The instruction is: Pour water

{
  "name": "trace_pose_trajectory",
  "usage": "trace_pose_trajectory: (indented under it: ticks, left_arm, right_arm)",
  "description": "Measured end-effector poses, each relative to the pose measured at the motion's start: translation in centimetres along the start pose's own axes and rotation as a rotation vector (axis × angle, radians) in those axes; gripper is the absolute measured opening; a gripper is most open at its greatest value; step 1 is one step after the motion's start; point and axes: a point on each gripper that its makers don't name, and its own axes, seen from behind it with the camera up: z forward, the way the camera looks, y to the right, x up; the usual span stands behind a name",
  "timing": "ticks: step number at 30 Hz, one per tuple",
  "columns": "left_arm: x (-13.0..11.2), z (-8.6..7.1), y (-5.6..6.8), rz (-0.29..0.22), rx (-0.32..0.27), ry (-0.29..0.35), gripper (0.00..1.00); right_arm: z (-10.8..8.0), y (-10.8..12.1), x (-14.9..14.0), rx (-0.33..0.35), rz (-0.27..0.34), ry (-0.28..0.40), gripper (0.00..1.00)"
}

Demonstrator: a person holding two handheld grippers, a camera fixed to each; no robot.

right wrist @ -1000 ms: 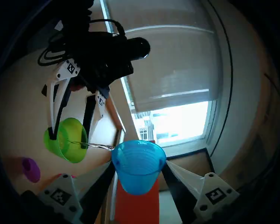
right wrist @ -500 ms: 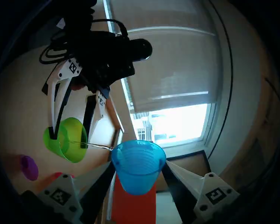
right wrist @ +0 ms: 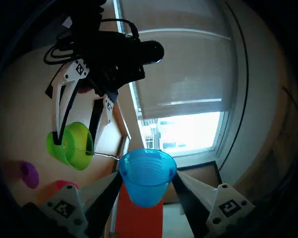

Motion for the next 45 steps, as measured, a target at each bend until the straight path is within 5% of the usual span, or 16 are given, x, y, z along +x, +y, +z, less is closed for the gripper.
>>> trace_pose_trajectory:
  ticks: [18, 42, 45]
  left_arm:
    - [0.1, 0.0, -0.2, 0.007, 0.001, -0.002, 0.89]
    - [0.0, 0.1, -0.5, 0.005, 0.006, 0.003, 0.89]
    - [0.1, 0.1, -0.5, 0.005, 0.006, 0.003, 0.89]
  right_arm:
    - [-1.9, 0.1, -0.5, -0.016, -0.042, 0.0, 0.89]
    - [-2.1, -1.1, 0.0, -0.022, -0.112, -0.014, 0.88]
    - [-2.2, -2.3, 0.0, 0.021, -0.117, -0.019, 0.89]
